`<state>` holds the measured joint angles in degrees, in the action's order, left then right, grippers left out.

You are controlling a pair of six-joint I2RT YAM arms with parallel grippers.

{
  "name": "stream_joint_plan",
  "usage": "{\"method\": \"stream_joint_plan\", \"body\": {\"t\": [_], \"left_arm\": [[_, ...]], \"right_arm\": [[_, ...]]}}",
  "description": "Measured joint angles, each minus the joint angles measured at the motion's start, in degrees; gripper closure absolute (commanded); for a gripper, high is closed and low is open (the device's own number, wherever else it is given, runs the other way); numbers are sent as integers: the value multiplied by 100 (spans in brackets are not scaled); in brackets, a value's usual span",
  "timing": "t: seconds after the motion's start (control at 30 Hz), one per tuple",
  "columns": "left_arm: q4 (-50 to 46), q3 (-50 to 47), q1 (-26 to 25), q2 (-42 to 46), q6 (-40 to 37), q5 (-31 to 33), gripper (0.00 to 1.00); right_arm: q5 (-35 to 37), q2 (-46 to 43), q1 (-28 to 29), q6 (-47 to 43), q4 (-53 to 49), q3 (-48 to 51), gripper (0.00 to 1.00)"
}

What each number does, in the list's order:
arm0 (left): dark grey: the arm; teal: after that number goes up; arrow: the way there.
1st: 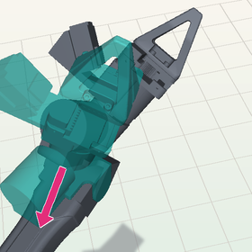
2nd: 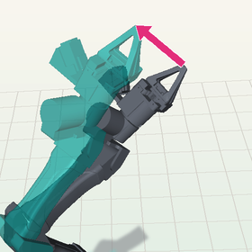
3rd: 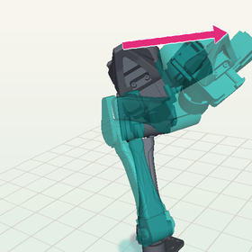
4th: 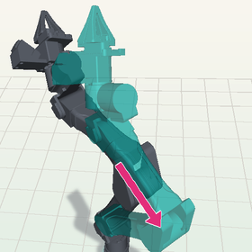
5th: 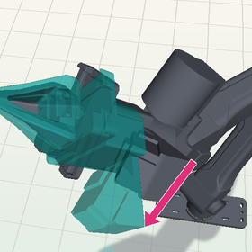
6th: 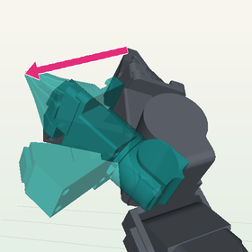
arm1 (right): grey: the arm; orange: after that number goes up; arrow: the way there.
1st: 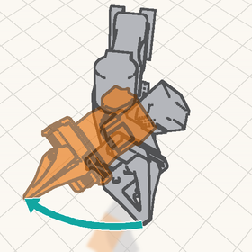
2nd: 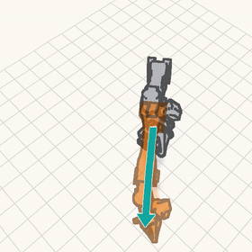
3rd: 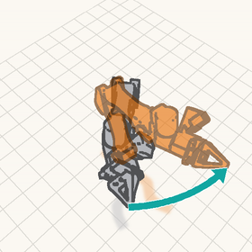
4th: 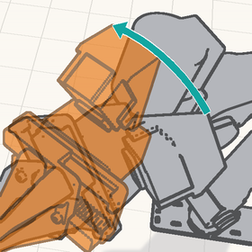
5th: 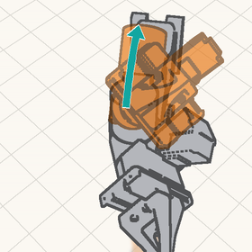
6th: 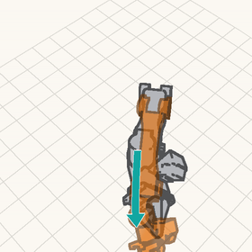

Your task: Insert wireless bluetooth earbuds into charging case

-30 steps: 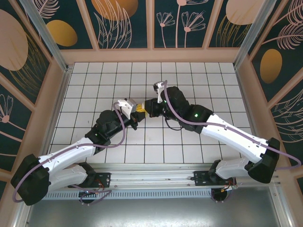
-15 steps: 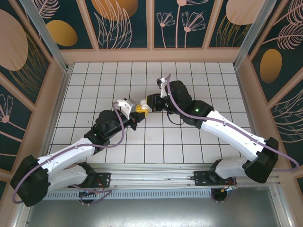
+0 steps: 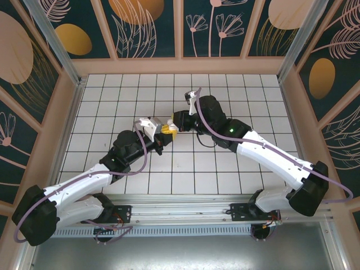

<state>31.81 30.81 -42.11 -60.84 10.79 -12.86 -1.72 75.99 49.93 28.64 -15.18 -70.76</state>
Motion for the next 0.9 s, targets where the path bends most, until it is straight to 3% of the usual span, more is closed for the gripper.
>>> {"method": "stream_joint_plan", "body": {"t": [0.43,0.9], "left_arm": [[0,28,0,-2,2,4,100],[2,83,0,-2,2,22,100]], "right_arm": [[1095,-214,227,0,-437,-120,88],[1285,-343,785,-136,-424,-249,89]]}}
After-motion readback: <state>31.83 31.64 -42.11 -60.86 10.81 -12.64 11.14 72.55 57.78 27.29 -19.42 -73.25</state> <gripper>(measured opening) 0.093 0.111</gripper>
